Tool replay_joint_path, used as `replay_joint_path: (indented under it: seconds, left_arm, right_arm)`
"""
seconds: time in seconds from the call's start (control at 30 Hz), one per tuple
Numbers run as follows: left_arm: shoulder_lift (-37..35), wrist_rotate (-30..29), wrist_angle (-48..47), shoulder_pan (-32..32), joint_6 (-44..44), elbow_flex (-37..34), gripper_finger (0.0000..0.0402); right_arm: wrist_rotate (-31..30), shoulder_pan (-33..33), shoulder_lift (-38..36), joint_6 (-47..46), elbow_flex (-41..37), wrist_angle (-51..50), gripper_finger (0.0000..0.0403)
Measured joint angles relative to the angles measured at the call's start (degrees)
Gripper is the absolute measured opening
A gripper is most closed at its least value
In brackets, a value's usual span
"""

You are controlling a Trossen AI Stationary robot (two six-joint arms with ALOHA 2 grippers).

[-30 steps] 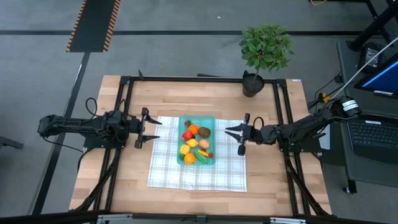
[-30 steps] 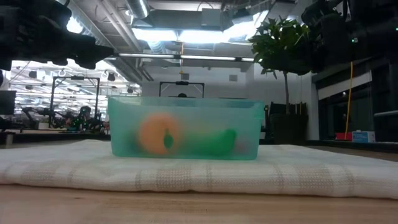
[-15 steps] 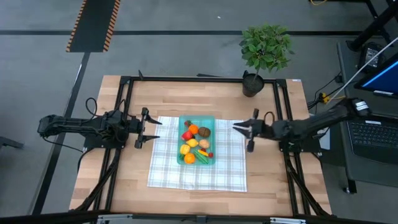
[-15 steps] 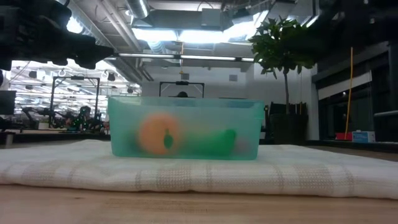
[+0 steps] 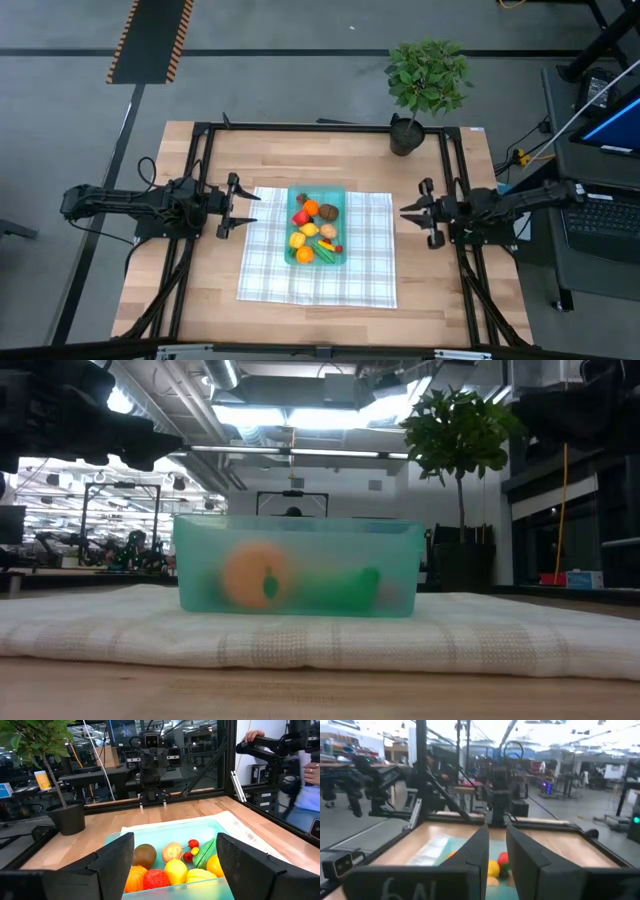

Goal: Pick and placing Produce into tupperware
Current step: Return to Home Position

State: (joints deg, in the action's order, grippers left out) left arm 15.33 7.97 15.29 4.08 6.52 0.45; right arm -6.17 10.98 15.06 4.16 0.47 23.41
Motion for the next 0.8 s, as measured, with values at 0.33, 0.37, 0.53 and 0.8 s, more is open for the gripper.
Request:
replay_joint_path:
  seconds: [0.33, 0.37, 0.53, 0.8]
  left_arm:
    - [0.0, 0.0, 0.0, 0.0, 0.0, 0.0, 0.0273]
    - [0.0, 0.0, 0.0, 0.0, 0.0, 0.0, 0.0273]
    - [0.0, 0.0, -0.1, 0.0, 0.0, 0.0, 0.0273]
    - [0.0, 0.0, -0.2, 0.0, 0.0, 0.0, 0.0273]
  right_arm:
    - [1.5, -7.8, -13.4, 0.9, -0.1, -12.7, 0.0069]
    - [1.5, -8.8, -15.0, 0.9, -0.1, -14.2, 0.0069]
    - [1.4, -13.2, -15.0, 1.2, -0.1, -17.1, 0.0069]
    - [1.4, -18.1, -14.5, 2.4, -0.1, -21.4, 0.0069]
